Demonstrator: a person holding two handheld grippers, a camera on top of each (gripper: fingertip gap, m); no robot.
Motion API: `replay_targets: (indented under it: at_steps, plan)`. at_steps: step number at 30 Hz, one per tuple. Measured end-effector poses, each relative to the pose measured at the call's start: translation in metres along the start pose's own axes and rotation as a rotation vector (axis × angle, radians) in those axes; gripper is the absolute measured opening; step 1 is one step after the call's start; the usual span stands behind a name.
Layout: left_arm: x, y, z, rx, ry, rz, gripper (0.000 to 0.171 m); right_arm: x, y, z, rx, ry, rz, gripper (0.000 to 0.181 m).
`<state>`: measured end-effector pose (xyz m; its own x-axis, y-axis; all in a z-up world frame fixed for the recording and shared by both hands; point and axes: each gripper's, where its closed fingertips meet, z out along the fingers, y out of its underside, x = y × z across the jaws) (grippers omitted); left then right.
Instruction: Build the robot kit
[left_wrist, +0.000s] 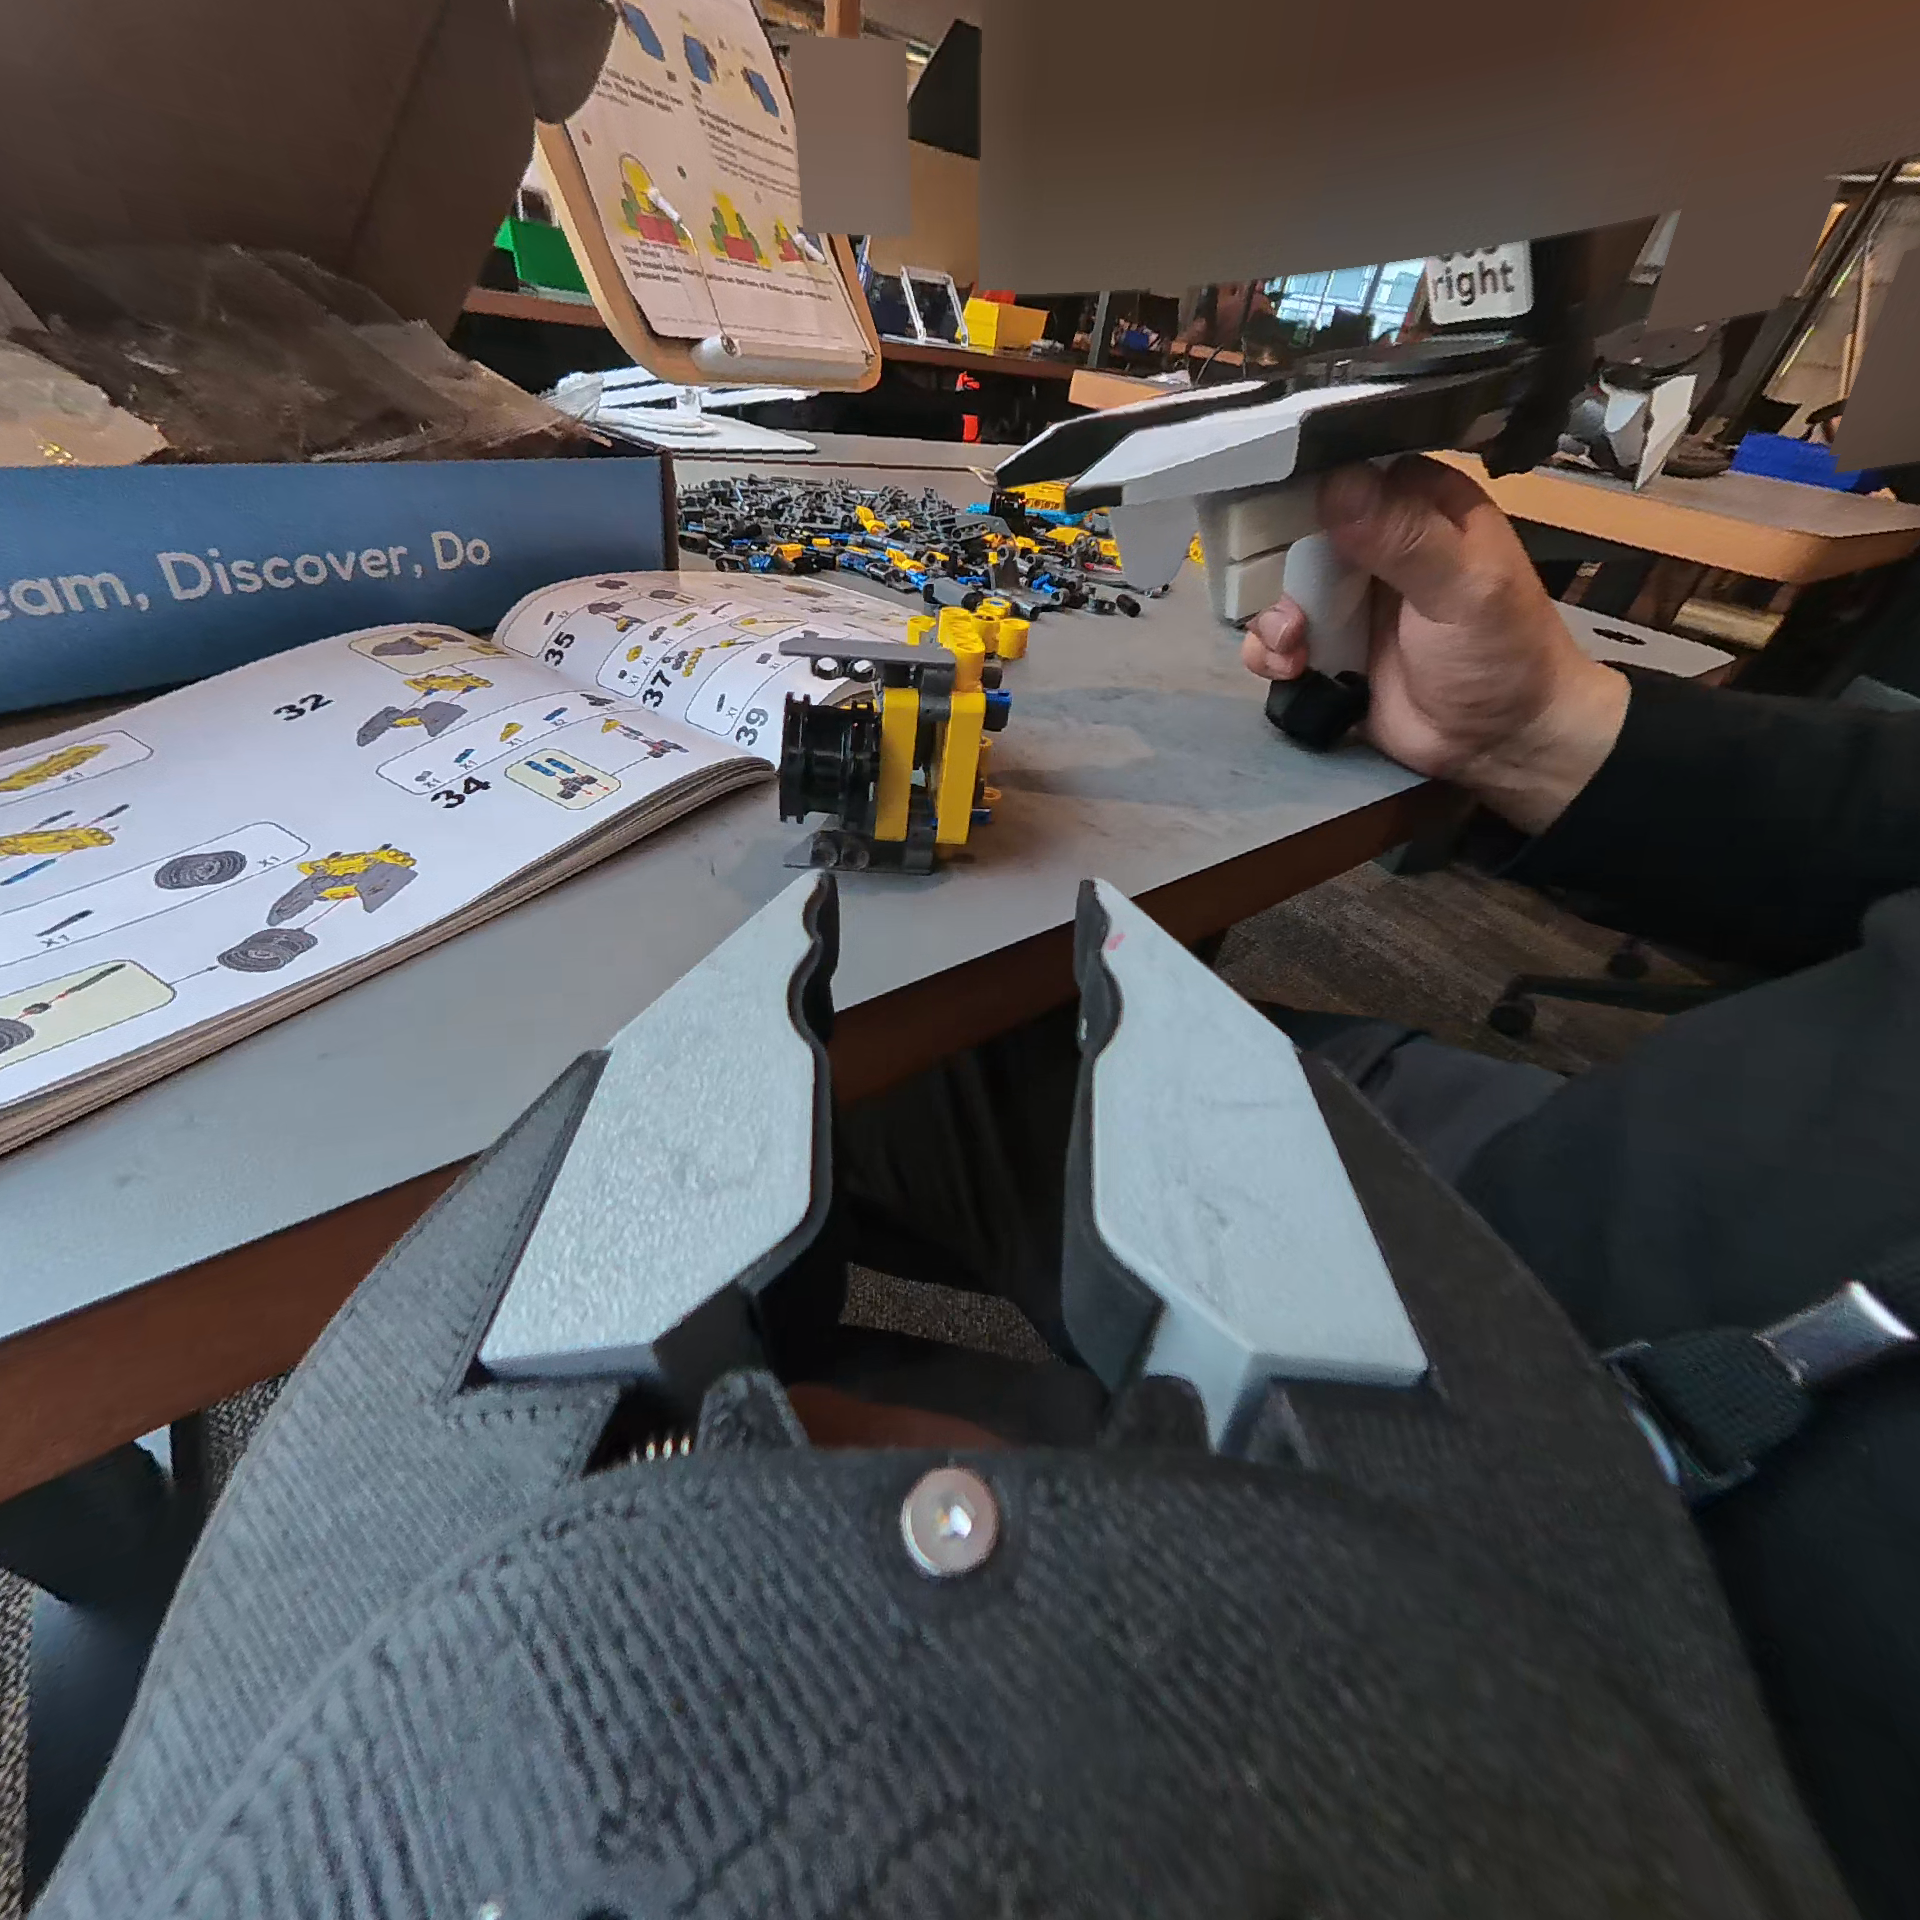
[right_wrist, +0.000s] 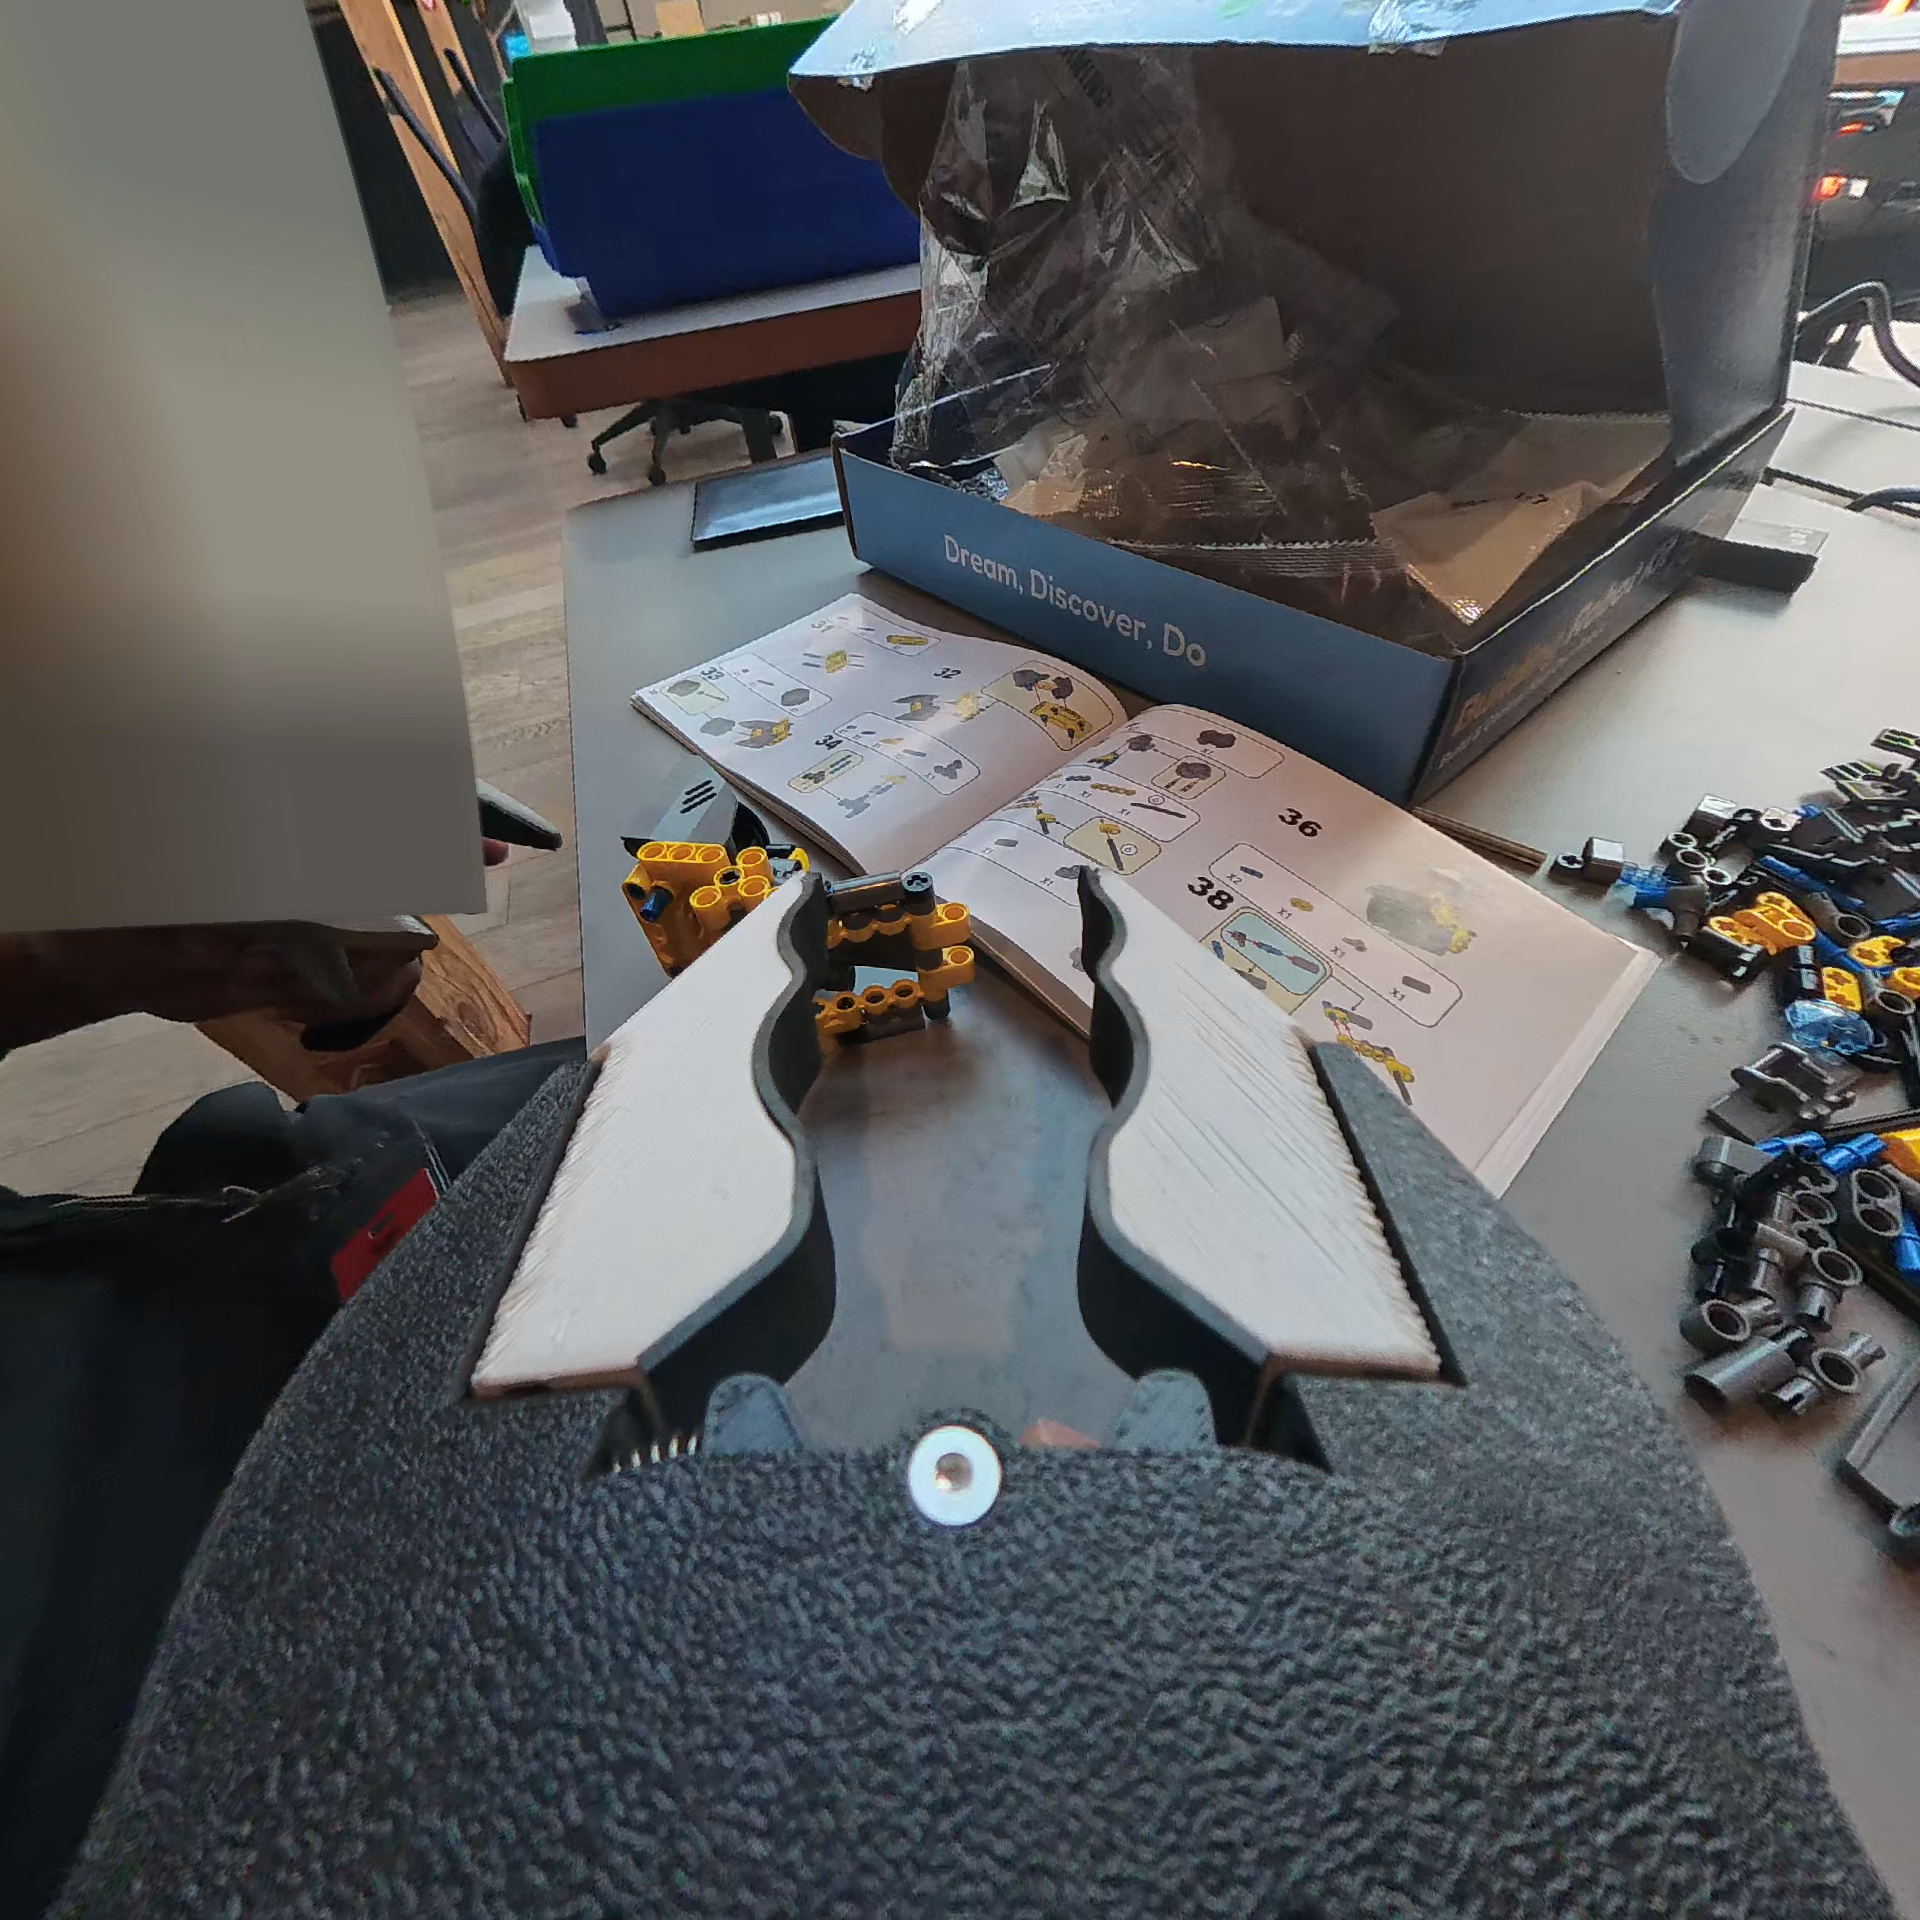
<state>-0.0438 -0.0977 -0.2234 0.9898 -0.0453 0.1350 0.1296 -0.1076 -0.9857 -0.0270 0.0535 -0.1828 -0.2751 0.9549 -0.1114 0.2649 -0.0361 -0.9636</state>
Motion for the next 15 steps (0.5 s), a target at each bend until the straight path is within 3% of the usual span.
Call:
replay_targets:
  at_steps: [15]
  plan:
    - [-0.003, 0.017, 0.004, -0.056, -0.023, 0.04, 0.043, -0.003, 0.001, 0.001, -0.006, -0.009, -0.011, 0.048]
